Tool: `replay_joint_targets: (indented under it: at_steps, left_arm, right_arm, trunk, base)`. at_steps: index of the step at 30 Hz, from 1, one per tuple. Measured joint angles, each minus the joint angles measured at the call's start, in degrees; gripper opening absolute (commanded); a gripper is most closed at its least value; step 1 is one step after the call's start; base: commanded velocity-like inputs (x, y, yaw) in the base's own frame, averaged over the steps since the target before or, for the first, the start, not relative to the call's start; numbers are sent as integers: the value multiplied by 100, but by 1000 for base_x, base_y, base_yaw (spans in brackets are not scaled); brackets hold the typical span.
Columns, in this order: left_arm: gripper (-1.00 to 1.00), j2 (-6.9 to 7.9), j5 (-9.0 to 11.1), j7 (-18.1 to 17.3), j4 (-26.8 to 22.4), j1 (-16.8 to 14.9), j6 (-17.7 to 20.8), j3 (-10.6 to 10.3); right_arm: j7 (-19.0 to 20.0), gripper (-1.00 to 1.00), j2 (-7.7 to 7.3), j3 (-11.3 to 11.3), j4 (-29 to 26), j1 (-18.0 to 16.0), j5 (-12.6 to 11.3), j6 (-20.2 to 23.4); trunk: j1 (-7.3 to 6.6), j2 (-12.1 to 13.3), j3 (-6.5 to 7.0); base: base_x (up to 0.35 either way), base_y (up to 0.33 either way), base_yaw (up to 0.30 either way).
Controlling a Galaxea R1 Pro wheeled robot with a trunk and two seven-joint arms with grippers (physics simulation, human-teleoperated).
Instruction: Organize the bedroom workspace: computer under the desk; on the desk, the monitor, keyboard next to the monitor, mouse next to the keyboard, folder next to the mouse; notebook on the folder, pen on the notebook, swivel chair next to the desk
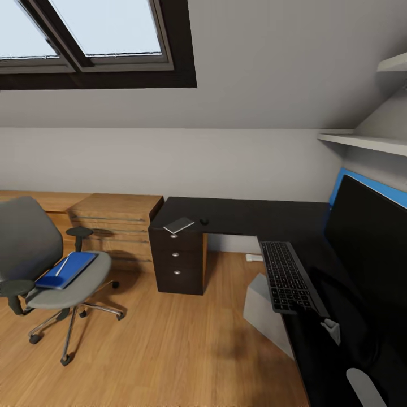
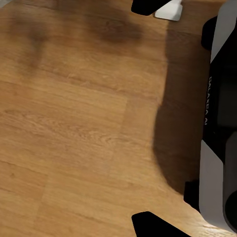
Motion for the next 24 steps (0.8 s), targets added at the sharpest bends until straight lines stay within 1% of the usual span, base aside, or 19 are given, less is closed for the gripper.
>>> replay_joint_targets:
  at_steps: [7,15,24]
  left_arm:
    - [100,0,0,0,0,0,0,0]
    - [100,0,0,8,1,0,-1,-1]
    - [100,0,0,9,0,0,0,0]
  right_arm:
    - [-2,-100,-1,-3,1,4,-37,-2]
    - [5,-100,1,-7,0,4,-33,-5]
    - [13,-100,5,-1,2,4,-30,-11]
  trunk:
    - [-1,0,0]
    - [-1,0,0]
    - [-1,0,0]
  base:
    - [-67,-36,0]
    - [-4,-206,0]
    - [0,-19,0]
